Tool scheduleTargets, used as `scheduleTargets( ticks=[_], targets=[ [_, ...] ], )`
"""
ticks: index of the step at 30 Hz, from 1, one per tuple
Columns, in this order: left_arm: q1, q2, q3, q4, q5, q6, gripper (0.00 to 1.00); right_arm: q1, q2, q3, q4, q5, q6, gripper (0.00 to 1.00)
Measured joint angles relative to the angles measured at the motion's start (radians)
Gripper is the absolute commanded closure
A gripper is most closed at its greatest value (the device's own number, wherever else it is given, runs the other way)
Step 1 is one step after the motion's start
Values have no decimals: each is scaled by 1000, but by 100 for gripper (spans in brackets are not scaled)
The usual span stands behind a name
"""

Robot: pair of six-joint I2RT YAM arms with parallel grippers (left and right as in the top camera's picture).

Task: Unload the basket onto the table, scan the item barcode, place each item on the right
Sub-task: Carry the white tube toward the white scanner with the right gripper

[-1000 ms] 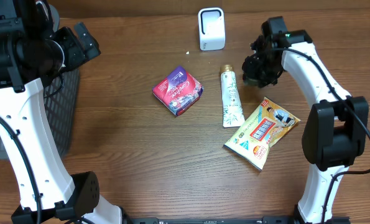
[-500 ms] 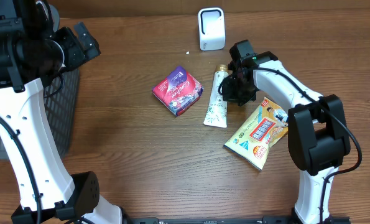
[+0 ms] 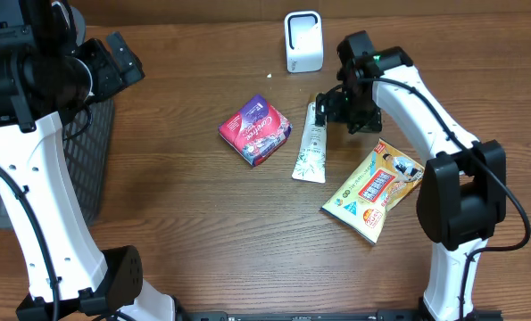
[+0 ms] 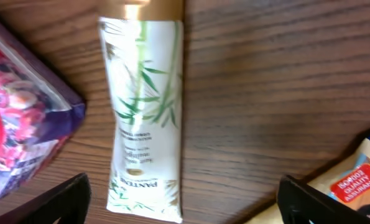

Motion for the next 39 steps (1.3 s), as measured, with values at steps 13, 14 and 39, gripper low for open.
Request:
scheduleTargets(
  ticks=[13,14,39],
  targets=[
    [0,0,0,0,0,0,0,109,16,-100,198,93,46,8],
    [0,0,0,0,0,0,0,110,23,-104,202,102,48,20],
    [0,0,0,0,0,0,0,97,76,-39,137,122,86,96]
  ],
)
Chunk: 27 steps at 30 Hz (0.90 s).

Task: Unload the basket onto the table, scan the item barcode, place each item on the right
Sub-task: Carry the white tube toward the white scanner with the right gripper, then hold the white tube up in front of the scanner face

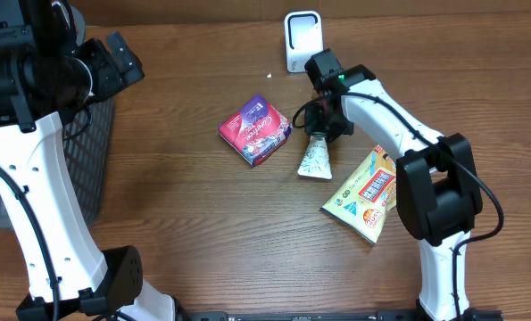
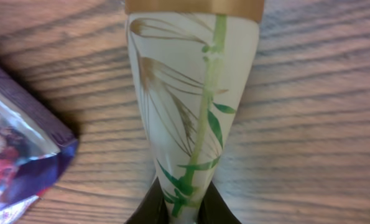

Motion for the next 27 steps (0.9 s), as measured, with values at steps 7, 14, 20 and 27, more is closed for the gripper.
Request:
scheduleTargets(
  ticks=[7,14,20,27],
  targets=[
    [0,0,0,0,0,0,0,-67,48,205,-118,-26,-12,96],
    [0,0,0,0,0,0,0,-138,48,360,83,-177,-53,96],
    [0,0,0,0,0,0,0,-158,48,361,293,-227,-58,96],
    [0,0,0,0,0,0,0,-142,48,361,474,-146,-76,96]
  ],
)
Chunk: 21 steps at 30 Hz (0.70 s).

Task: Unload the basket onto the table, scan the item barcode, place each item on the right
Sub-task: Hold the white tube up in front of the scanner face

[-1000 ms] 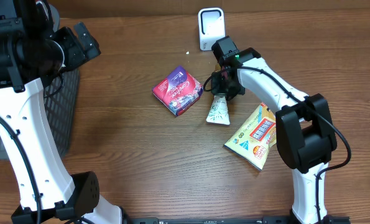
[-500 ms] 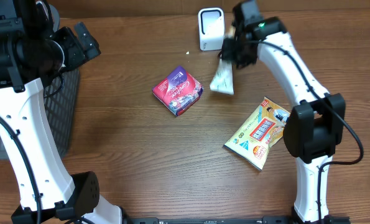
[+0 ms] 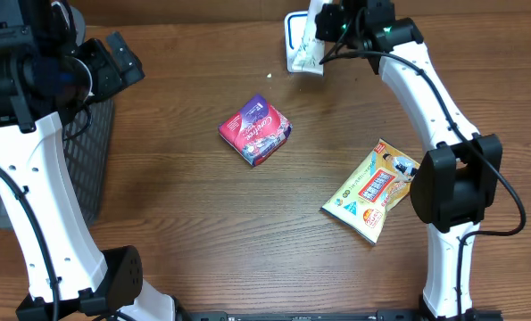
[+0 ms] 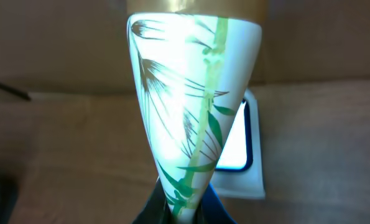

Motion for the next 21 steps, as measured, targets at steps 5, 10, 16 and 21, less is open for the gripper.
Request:
scheduleTargets(
  ticks=[5,10,16,21],
  targets=[
    [0,0,0,0,0,0,0,19,11,0,109,60,-3,96],
    [0,0,0,0,0,0,0,34,75,0,195,79,-3,96],
    [0,0,0,0,0,0,0,39,140,0,168,114,-3,96],
    [0,0,0,0,0,0,0,39,149,0,140,140,-3,96]
  ],
)
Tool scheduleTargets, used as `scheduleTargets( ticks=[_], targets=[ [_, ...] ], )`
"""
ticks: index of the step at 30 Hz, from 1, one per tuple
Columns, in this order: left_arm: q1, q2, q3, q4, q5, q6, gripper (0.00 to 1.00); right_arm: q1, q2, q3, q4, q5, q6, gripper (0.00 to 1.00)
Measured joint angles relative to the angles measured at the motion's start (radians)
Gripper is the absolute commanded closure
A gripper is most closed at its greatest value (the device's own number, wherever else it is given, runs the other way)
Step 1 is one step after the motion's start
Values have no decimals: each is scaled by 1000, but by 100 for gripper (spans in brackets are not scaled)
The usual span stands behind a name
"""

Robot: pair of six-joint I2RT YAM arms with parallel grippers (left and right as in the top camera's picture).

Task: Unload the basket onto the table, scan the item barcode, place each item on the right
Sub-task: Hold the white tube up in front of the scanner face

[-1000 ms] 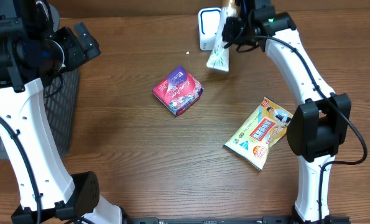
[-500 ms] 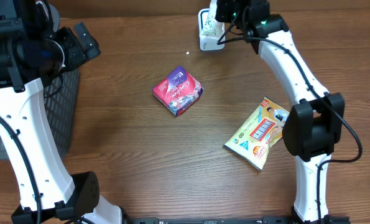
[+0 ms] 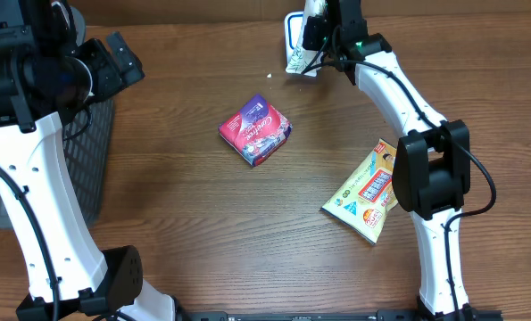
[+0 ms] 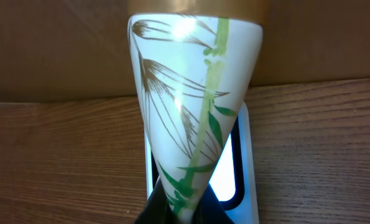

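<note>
The white tube (image 4: 194,99) with green bamboo print and a gold cap hangs in my right gripper (image 4: 185,210), which is shut on its flat crimped end. Right behind it stands the white barcode scanner (image 4: 248,180), its lit window partly covered by the tube. From overhead the right gripper (image 3: 319,37) holds the tube (image 3: 301,61) over the scanner (image 3: 292,36) at the table's far edge. My left gripper (image 3: 122,58) stands open at the far left, above the basket, with nothing in it.
A purple and red box (image 3: 255,131) lies mid-table. An orange snack packet (image 3: 372,192) lies at the right, beside the right arm's base. A black mesh basket (image 3: 91,169) stands along the left edge.
My right gripper has shifted a little left with the tube. The scanner's lit window, then off to the tube's right, is now straight behind it. The left arm has not moved.
The tube lay flat on the table between the box and the packet, with my right gripper open above it. Then the gripper was shut on its flat end. Later it held the tube up near the scanner, and now directly in front of the lit window.
</note>
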Motion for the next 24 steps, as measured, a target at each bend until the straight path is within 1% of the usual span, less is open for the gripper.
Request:
scheduleTargets(
  ticks=[24],
  targets=[
    [0,0,0,0,0,0,0,-3,0,9,8,8,0,96]
  ],
)
